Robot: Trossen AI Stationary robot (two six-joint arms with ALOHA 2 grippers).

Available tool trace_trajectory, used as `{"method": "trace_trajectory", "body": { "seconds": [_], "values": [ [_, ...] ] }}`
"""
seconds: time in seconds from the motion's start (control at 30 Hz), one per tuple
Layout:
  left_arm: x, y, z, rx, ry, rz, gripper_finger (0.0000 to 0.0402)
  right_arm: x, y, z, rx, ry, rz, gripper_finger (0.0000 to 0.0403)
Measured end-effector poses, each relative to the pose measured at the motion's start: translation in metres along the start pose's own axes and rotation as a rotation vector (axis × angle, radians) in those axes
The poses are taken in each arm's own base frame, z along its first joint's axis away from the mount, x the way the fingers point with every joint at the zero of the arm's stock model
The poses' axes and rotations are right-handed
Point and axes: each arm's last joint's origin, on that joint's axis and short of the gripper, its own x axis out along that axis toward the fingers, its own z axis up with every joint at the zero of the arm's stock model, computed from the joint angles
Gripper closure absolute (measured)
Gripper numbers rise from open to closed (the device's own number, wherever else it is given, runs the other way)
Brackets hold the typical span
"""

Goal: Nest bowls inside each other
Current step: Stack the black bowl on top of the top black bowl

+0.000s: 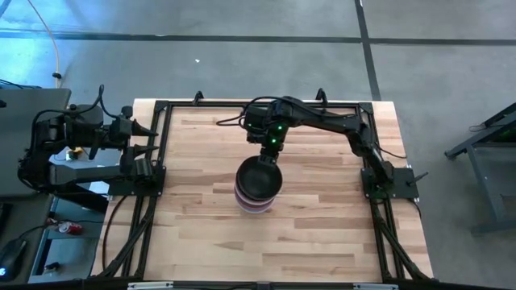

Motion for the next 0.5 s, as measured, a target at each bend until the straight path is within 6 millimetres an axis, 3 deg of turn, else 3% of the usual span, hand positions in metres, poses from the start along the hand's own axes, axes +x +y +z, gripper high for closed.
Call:
{"method": "trace_trajectory", "body": {
  "seconds": [0.5],
  "values": [
    [0.0002,0.0000,-0.0001,0.001,0.001,0.000,0.0216,0.0061,-0.0041,0.0016,0.011,0.025,-0.017,0.0403]
  ]
}}
